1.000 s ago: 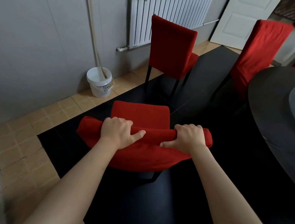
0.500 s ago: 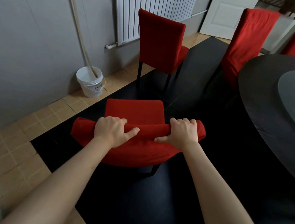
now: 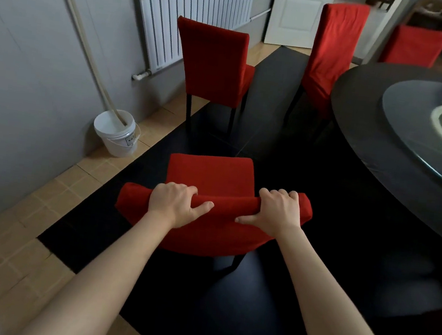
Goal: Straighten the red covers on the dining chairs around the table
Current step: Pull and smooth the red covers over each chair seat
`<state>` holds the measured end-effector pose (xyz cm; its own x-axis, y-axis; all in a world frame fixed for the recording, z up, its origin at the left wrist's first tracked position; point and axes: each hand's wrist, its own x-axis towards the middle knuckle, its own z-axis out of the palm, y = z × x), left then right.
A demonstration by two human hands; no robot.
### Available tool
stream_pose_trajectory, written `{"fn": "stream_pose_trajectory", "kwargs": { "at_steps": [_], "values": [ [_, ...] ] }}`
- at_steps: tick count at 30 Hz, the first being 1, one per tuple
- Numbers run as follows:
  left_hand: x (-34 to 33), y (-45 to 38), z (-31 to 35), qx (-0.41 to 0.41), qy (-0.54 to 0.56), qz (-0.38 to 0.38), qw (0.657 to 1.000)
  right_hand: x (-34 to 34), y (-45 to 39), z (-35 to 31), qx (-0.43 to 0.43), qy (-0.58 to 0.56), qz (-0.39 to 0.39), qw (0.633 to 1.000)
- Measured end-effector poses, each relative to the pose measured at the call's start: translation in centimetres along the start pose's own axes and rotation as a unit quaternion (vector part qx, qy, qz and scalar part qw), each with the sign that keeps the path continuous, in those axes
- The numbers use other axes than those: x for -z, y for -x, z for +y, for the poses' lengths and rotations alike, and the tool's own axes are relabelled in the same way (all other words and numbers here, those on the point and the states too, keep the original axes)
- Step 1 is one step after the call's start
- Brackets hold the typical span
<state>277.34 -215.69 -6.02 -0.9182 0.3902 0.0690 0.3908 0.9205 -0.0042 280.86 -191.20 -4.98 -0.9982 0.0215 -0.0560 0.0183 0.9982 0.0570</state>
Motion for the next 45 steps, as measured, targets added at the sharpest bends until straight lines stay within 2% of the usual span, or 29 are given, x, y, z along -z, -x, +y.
{"fn": "stream_pose_trajectory", "kwargs": {
  "at_steps": [10, 15, 22, 31, 45],
  "values": [
    [0.3, 1.7, -2.4, -0.096, 0.014, 0.006, 0.995, 0.0, 5.1, -4.0, -0.092, 0.014, 0.001, 0.996],
    [0.3, 1.6, -2.7, -0.109, 0.012, -0.002, 0.994, 0.2, 5.1, -4.3, -0.106, 0.024, -0.023, 0.994],
    [0.2, 1.4, -2.8, -0.118, 0.013, -0.003, 0.993, -0.2, 4.9, -4.2, -0.099, 0.036, -0.001, 0.994],
    [0.3, 1.9, -3.6, -0.146, 0.018, 0.001, 0.989, 0.3, 6.6, -5.8, -0.133, 0.014, -0.006, 0.991],
    [0.5, 3.7, -7.1, -0.261, 0.011, 0.006, 0.965, -0.1, 13.3, -12.6, -0.234, 0.01, 0.012, 0.972]
  ]
}}
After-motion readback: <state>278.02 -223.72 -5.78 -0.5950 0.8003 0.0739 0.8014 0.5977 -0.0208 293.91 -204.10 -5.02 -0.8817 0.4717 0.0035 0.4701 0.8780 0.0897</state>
